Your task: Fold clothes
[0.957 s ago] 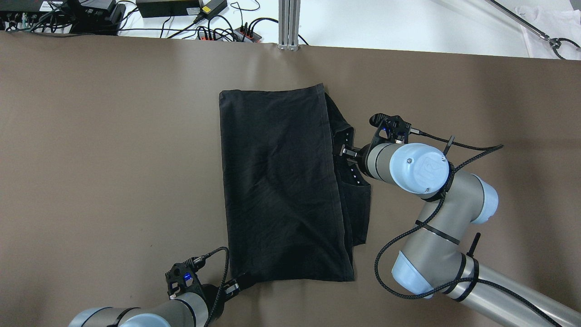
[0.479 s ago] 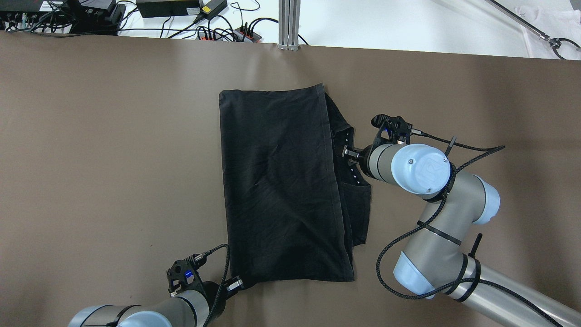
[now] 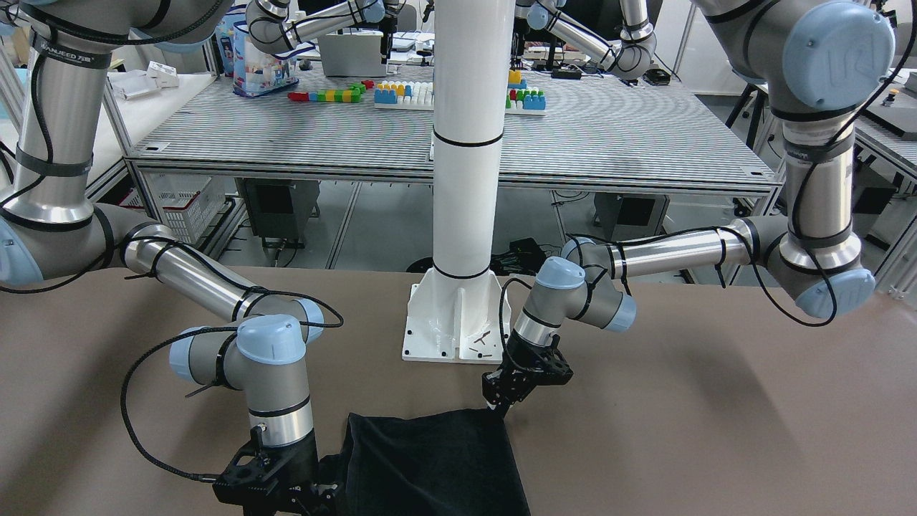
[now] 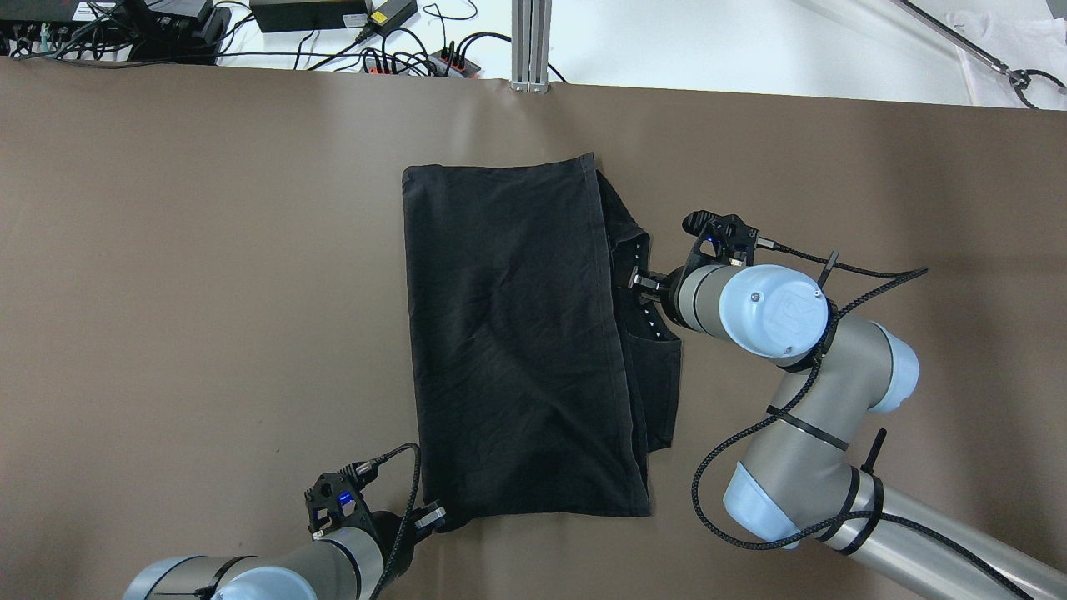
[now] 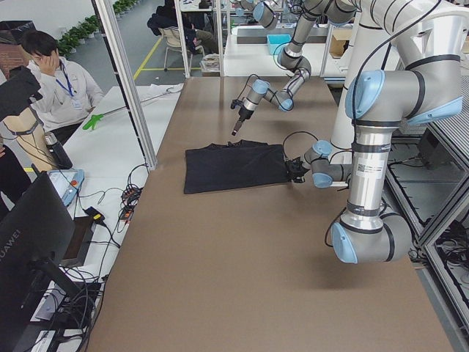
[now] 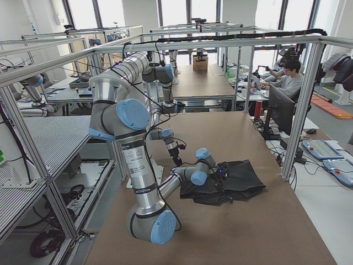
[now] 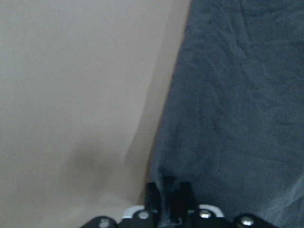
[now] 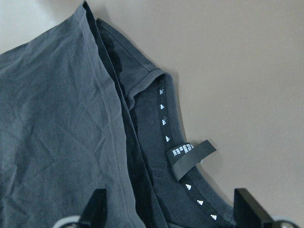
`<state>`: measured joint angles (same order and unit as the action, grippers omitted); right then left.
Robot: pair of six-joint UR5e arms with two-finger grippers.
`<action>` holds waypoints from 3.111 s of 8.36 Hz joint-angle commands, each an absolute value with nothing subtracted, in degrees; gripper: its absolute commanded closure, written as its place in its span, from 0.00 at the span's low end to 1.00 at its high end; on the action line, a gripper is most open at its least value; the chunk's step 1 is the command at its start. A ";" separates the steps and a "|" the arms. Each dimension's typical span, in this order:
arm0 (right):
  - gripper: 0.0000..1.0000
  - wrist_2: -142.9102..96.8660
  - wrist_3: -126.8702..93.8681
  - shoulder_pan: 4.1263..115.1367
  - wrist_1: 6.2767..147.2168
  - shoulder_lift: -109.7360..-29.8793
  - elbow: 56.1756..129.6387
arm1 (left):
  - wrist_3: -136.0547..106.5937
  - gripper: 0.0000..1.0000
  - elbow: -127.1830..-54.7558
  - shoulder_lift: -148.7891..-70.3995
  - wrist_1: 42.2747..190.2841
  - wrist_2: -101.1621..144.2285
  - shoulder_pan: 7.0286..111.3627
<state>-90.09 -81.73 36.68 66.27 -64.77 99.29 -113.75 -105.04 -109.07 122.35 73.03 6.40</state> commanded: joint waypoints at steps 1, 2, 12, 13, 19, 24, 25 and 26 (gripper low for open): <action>0.06 -90.09 -81.83 36.65 66.18 -64.78 99.32 | -113.38 1.00 -105.29 -108.99 122.34 73.04 7.03; 0.06 -90.09 -82.52 36.30 66.18 -64.51 99.75 | -112.86 1.00 -106.77 -108.20 122.34 73.47 7.47; 0.09 -76.47 -105.45 16.71 75.23 -75.14 111.19 | -110.48 1.00 -112.15 -101.78 122.17 73.04 7.29; 0.09 -75.59 -107.90 14.79 75.23 -74.80 109.27 | -110.48 1.00 -112.15 -101.78 122.17 73.04 7.21; 0.11 -72.95 -112.67 13.36 74.53 -71.10 107.31 | -110.48 1.00 -112.15 -101.95 122.17 73.04 7.03; 0.11 -72.95 -112.33 13.10 74.44 -70.58 109.24 | -110.48 1.00 -111.10 -102.48 122.08 73.04 6.94; 0.11 -72.95 -112.41 13.10 74.44 -70.58 109.33 | -110.39 1.00 -111.01 -102.57 122.08 73.04 6.94; 0.11 -72.95 -112.59 13.01 74.53 -70.58 109.07 | -110.48 1.00 -111.01 -102.57 122.08 73.04 6.94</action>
<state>-72.95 -112.44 13.09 74.45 -70.62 108.98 -110.45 -111.21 -102.44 122.08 73.04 6.95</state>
